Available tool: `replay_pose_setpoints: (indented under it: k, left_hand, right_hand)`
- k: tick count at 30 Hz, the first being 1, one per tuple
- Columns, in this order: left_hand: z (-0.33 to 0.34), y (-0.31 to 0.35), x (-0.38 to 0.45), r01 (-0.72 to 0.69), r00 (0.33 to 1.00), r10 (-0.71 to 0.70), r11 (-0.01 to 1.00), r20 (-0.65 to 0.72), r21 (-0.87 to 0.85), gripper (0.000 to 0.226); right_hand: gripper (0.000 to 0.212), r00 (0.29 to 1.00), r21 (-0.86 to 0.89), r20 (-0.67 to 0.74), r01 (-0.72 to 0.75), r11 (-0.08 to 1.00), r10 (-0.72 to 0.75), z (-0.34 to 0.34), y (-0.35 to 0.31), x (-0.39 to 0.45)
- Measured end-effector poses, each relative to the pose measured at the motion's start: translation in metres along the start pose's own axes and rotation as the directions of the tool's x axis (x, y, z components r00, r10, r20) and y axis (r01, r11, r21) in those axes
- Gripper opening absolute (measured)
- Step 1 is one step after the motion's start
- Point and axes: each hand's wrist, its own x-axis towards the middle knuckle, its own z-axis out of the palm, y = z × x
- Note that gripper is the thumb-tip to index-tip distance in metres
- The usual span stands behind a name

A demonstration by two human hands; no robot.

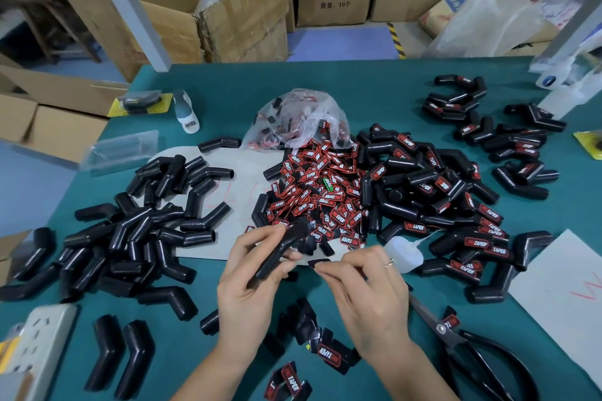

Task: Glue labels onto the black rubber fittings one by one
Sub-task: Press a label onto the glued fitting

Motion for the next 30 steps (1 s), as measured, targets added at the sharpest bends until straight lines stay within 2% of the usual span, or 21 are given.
replay_pose_setpoints:
  k: [4, 7, 14, 21, 25, 28, 30]
  left_hand:
    - [-0.001, -0.003, -0.001, -0.073, 0.997, 0.070, 0.987, 0.026, 0.141, 0.052]
    - [0.001, -0.006, -0.004, -0.127, 0.991, 0.118, 0.982, 0.070, 0.142, 0.057]
    - [0.002, -0.009, -0.004, -0.218, 0.971, 0.198, 0.963, 0.138, 0.157, 0.054]
    - [0.002, -0.008, -0.002, -0.223, 0.972, 0.196, 0.945, 0.133, 0.239, 0.047]
    - [0.000, -0.005, -0.002, -0.115, 0.992, 0.099, 0.960, 0.073, 0.254, 0.045]
    - [-0.002, -0.002, 0.002, 0.103, 0.995, -0.102, 0.986, -0.013, 0.132, 0.043]
    - [-0.003, -0.001, 0.005, 0.197, 0.980, -0.196, 0.980, -0.044, 0.021, 0.043]
  right_hand:
    - [0.008, 0.988, 0.083, 0.082, -0.141, 0.987, 0.134, 0.003, -0.006, -0.001]
    - [0.004, 0.975, 0.107, 0.127, -0.198, 0.974, 0.184, 0.002, -0.010, -0.003]
    - [0.005, 0.965, 0.083, 0.163, -0.221, 0.972, 0.205, 0.001, -0.010, -0.002]
    - [0.005, 0.967, 0.105, 0.169, -0.209, 0.972, 0.190, -0.001, -0.011, -0.001]
    - [0.008, 0.975, 0.141, 0.147, -0.190, 0.972, 0.169, -0.004, -0.012, 0.003]
    - [0.008, 0.985, 0.166, 0.089, -0.161, 0.973, 0.148, -0.008, -0.010, 0.006]
    - [0.006, 0.993, 0.162, 0.066, -0.106, 0.981, 0.096, -0.009, -0.005, 0.006]
